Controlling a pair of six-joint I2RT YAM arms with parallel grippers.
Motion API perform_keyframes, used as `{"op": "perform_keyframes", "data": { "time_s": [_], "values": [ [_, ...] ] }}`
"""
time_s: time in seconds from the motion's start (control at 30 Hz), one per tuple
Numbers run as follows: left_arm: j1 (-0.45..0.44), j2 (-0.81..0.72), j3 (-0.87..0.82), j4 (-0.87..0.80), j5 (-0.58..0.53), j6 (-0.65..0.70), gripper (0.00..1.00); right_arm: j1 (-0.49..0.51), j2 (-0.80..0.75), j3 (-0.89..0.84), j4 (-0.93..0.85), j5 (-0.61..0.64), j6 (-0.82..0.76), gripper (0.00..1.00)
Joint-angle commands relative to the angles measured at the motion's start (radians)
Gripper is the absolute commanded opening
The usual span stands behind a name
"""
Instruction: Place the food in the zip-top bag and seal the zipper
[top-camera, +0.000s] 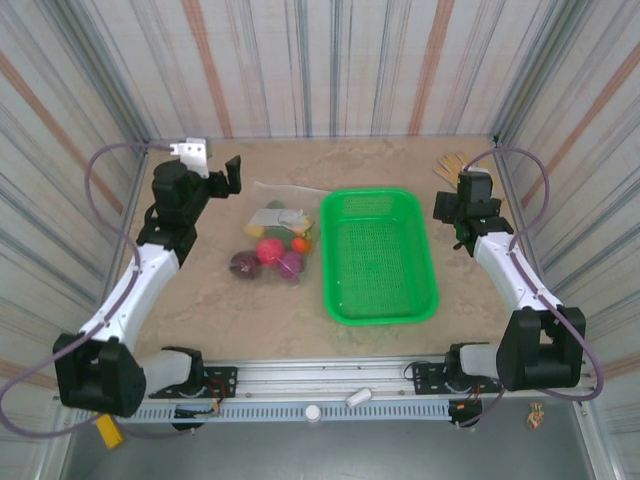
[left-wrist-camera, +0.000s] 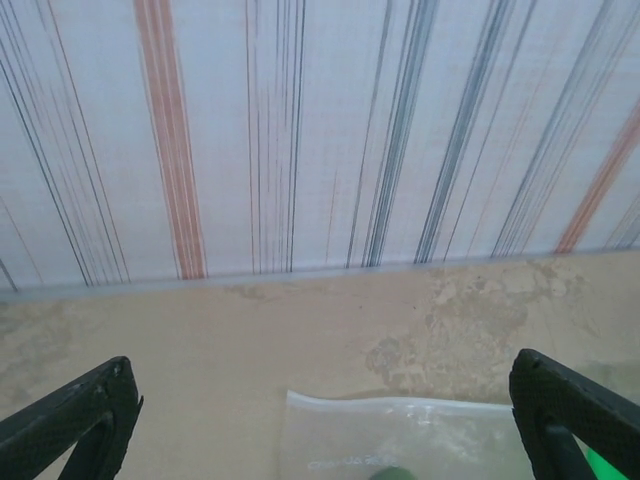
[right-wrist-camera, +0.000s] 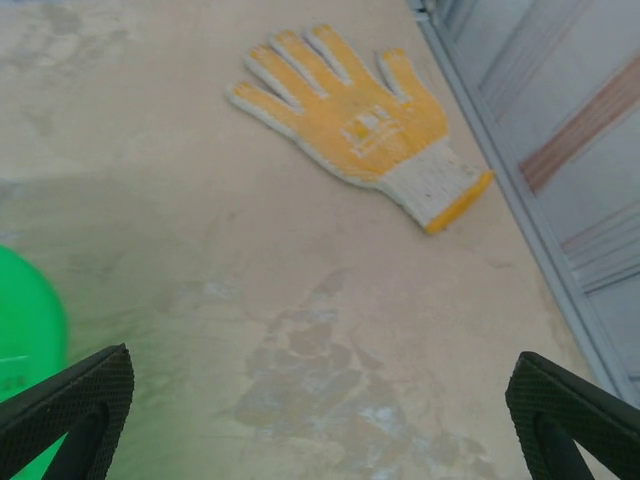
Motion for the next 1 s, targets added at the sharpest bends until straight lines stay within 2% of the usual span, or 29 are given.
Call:
{"op": "perform_keyframes", "data": {
  "time_s": [0.0, 0.13, 0.23, 0.3, 0.37, 0.47, 0.6, 0.73, 0.8, 0.9, 0.97],
  "values": [
    [0.019, -0.055, -0.107, -0.025, 0.056, 0.094, 0.99, -0.023, -0.042, -0.061, 0.060, -0.006, -0.064, 1.00],
    [0.028, -0.113, -0.255, 0.046, -0.079, 0.055, 0.99, -0.066, -0.113, -0.210, 0.190, -0.199, -0.080, 1.00],
    [0.056, -0.143, -0.388, 0.197, -0.081, 0.166, 0.99, -0.111, -0.095, -0.278, 0.263, -0.395, -0.068, 1.00],
    [0.061, -0.140, -0.423, 0.187, -0.132, 0.204, 0.99, -0.109, -0.052, -0.256, 0.212, -0.397, -0.064, 1.00],
    [0.082, -0.131, -0.447, 0.155, -0.149, 0.180, 0.99, -0.109, -0.030, -0.262, 0.218, -0.447, -0.062, 1.00],
    [0.100, -0.120, -0.506, 0.202, -0.161, 0.164, 0.99, -0.093, 0.006, -0.258, 0.226, -0.528, -0.067, 1.00],
    [0.123, -0.083, -0.576, 0.294, -0.121, 0.147, 0.99, -0.069, 0.017, -0.289, 0.314, -0.596, -0.097, 1.00],
    [0.182, -0.046, -0.646, 0.463, -0.051, 0.030, 0.99, -0.080, 0.014, -0.378, 0.499, -0.644, -0.088, 1.00],
    [0.191, -0.016, -0.672, 0.562, 0.006, 0.031, 0.99, -0.078, 0.030, -0.379, 0.523, -0.649, -0.074, 1.00],
    [0.192, 0.034, -0.667, 0.600, 0.032, 0.035, 0.99, -0.076, 0.066, -0.380, 0.567, -0.707, -0.057, 1.00],
    [0.192, 0.062, -0.672, 0.645, 0.049, 0.067, 0.99, -0.075, 0.061, -0.385, 0.555, -0.646, -0.079, 1.00]
  ]
}}
